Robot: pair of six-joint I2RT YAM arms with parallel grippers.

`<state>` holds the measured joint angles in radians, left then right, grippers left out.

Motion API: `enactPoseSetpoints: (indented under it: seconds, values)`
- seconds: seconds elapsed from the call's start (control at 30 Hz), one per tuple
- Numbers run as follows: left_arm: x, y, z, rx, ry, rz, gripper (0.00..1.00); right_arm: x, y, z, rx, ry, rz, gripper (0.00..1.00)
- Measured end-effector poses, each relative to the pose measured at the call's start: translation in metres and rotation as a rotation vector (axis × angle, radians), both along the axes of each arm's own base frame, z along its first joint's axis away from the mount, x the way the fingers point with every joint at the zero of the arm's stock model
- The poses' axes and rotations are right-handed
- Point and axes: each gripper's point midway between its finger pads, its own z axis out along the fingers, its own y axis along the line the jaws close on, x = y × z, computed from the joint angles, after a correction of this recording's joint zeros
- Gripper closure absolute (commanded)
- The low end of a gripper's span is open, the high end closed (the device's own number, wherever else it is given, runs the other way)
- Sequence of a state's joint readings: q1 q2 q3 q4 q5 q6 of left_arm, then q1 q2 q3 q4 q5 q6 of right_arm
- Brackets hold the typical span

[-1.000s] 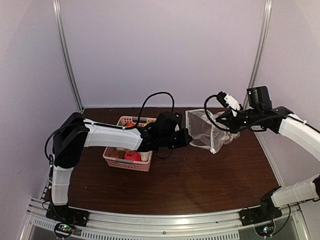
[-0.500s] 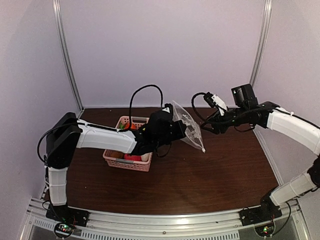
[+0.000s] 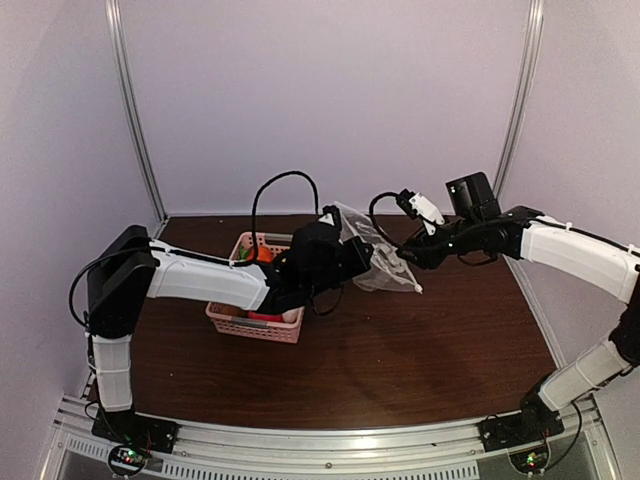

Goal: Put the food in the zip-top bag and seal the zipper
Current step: Open the zipper food storage bag at the center of the board.

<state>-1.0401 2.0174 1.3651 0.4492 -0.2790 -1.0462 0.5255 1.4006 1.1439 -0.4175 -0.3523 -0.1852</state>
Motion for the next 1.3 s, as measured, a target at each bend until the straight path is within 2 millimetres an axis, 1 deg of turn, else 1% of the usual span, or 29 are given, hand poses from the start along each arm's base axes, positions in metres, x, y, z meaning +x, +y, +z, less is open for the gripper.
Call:
enactPoseSetpoints:
  seconds: [0.13,0.33,0.47,0.6,0.67,0.77,0.87,0.93,1.0,1.07,1.13,1.17,1.2,1.3]
  values:
    - [-0.002,-0.001,0.003,-0.010,0.002,-0.010,1.00,0.006,-0.001,0.000,-0.007,-0.017,-0.020,0.58]
    - [-0.005,-0.003,0.000,-0.016,0.006,-0.034,1.00,0.009,0.001,-0.004,-0.012,-0.014,-0.017,0.59]
    - [-0.009,-0.006,0.001,-0.019,0.004,-0.061,1.00,0.015,0.003,-0.012,-0.021,0.002,-0.021,0.75]
    - [-0.011,-0.008,0.001,-0.019,0.001,-0.082,1.00,0.020,0.002,-0.018,-0.040,0.008,-0.038,1.00]
    - [-0.012,-0.009,0.001,-0.018,0.000,-0.089,1.00,0.024,0.001,-0.016,-0.048,-0.002,-0.053,1.00]
    - [-0.012,-0.008,-0.002,-0.007,0.008,-0.087,1.00,0.033,-0.006,-0.010,-0.073,-0.037,-0.092,1.00]
    - [-0.010,-0.002,-0.018,0.045,0.055,-0.056,1.00,0.041,-0.020,-0.002,-0.104,-0.080,-0.153,1.00]
    - [-0.010,0.004,-0.032,0.081,0.102,-0.030,1.00,0.048,-0.038,0.011,-0.125,-0.128,-0.221,1.00]
    - [-0.010,0.008,-0.041,0.099,0.134,-0.017,1.00,0.053,-0.054,0.029,-0.134,-0.190,-0.285,1.00]
    - [-0.010,0.008,-0.043,0.095,0.145,-0.021,1.00,0.054,-0.063,0.046,-0.125,-0.241,-0.326,1.00]
    - [-0.011,0.005,-0.044,0.087,0.151,-0.038,1.00,0.053,-0.067,0.052,-0.120,-0.262,-0.342,1.00]
    - [-0.012,0.003,-0.043,0.084,0.152,-0.048,1.00,0.053,-0.067,0.052,-0.121,-0.265,-0.345,1.00]
    - [-0.012,0.001,-0.043,0.082,0.152,-0.054,0.97,0.053,-0.067,0.049,-0.124,-0.264,-0.346,1.00]
    - [-0.013,-0.004,-0.041,0.093,0.135,-0.085,0.73,0.050,-0.072,0.030,-0.157,-0.235,-0.355,1.00]
